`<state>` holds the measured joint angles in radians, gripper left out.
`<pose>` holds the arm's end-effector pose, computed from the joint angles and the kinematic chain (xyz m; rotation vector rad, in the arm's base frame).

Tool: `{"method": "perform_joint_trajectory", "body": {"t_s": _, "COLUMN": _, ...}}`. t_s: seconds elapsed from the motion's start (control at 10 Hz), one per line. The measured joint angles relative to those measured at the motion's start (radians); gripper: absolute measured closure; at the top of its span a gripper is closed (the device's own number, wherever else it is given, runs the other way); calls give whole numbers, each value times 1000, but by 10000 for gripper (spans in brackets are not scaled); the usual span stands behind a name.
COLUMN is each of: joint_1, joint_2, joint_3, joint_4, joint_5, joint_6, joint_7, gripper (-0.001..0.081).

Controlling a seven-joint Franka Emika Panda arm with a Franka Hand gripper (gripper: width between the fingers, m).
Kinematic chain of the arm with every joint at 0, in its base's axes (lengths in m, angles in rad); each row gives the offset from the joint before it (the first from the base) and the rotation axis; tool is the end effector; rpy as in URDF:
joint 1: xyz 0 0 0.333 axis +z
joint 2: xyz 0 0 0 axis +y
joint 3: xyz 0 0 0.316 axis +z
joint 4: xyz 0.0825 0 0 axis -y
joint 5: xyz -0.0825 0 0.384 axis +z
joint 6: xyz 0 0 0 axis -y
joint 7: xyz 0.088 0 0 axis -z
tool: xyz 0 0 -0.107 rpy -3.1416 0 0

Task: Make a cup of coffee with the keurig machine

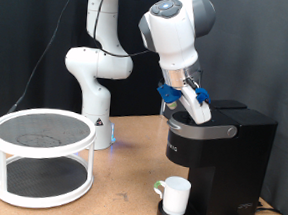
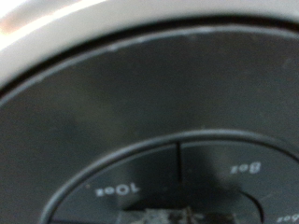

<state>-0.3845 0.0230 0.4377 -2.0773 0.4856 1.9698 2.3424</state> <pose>0.5374 0.0579 0.4146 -0.9373 2.8676 0.7052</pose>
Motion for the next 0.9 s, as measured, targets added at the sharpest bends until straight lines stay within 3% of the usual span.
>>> {"method": "perform_joint_trajectory", "body": {"t_s": 0.4, "joint_1": 0, "joint_2": -6, "joint_3": 3, "joint_4": -11, "joint_5": 28, "joint_6": 20, "joint_7": -84, "gripper": 801}}
{"method": "perform_joint_trajectory", "body": {"t_s": 0.9, "joint_1": 0, "joint_2": -74, "joint_3": 1, "joint_4": -78, "joint_5": 145, "joint_6": 79, "joint_7": -223, "gripper": 801}}
